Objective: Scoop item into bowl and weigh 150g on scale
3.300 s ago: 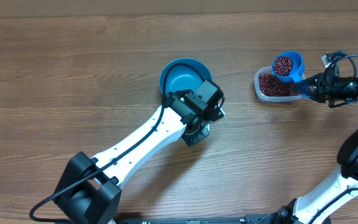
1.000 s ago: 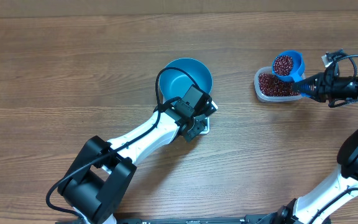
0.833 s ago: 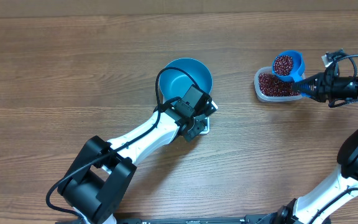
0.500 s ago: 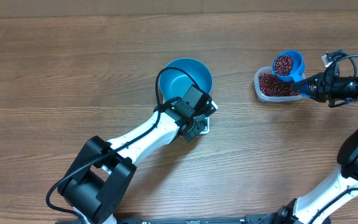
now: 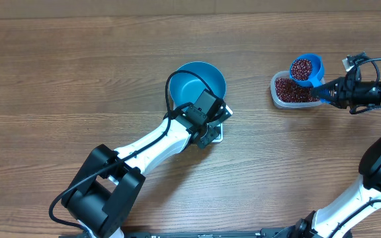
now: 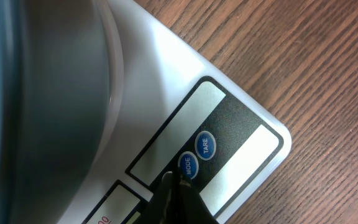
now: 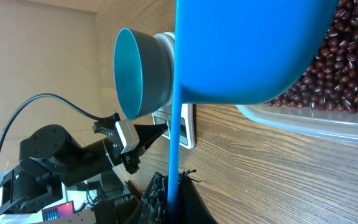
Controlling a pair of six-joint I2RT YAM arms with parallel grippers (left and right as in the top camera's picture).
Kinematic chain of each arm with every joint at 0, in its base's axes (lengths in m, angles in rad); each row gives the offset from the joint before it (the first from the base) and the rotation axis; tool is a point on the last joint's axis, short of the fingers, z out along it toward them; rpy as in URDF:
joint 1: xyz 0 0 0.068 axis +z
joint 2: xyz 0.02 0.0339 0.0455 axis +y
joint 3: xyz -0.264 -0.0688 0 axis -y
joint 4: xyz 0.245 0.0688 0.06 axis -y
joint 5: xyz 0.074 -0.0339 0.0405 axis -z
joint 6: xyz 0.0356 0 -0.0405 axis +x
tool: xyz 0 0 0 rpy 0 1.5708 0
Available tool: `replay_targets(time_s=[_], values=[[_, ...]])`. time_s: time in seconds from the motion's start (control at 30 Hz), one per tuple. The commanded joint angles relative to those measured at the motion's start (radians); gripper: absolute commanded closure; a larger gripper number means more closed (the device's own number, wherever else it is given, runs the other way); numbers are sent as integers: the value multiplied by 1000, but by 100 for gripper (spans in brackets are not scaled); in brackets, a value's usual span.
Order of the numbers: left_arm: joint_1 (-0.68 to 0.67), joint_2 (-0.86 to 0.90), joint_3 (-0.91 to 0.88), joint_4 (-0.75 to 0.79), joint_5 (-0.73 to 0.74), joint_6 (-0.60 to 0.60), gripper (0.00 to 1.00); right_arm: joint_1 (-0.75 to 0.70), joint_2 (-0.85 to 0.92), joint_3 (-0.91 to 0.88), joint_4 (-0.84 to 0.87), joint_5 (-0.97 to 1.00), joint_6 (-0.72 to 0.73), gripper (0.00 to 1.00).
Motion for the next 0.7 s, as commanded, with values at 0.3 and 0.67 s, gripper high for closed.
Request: replay_targets(time_s=[0.3, 0.67], values=[[5, 38, -11, 5, 1, -34, 95, 0, -18, -1, 3, -21, -17, 96], [5, 71, -10, 10, 10, -41, 96, 0, -18, 0, 3, -21, -17, 96]])
